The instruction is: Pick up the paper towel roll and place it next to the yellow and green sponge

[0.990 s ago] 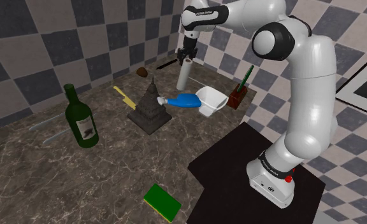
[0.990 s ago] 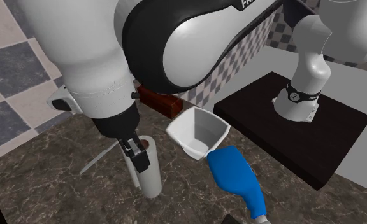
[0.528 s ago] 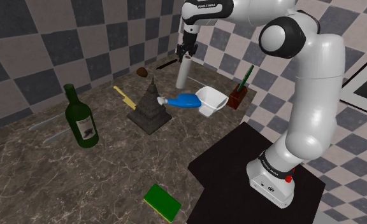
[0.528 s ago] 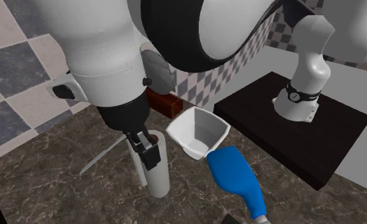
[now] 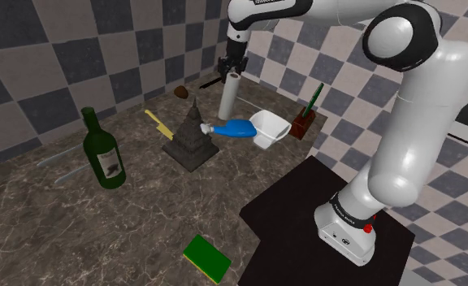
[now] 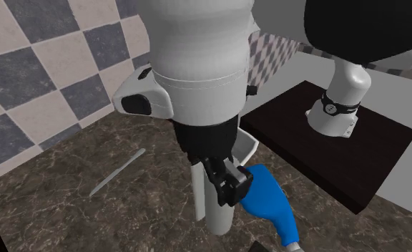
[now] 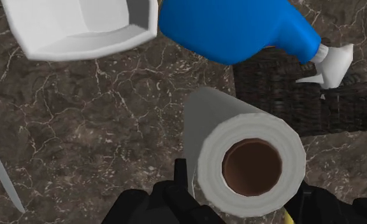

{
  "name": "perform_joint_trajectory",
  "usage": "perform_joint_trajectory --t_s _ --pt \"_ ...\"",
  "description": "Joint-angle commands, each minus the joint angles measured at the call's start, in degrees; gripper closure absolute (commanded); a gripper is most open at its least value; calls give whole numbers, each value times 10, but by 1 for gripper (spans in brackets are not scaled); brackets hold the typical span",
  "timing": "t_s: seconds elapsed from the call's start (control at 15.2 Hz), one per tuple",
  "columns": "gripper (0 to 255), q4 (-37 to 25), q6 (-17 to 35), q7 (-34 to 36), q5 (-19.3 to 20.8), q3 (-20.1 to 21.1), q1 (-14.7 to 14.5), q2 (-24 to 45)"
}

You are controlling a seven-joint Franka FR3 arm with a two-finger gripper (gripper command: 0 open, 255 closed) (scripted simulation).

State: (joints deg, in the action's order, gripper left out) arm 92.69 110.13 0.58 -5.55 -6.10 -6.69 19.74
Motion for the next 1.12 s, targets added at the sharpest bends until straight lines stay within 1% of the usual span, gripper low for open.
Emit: perform_joint_trajectory --t_s 0.0,0.53,1.06 --pt "255 22 2 22 3 6 -15 -22" --pt "255 91 0 117 14 39 -75 -99" --pt "255 114 -17 217 18 81 -130 -145"
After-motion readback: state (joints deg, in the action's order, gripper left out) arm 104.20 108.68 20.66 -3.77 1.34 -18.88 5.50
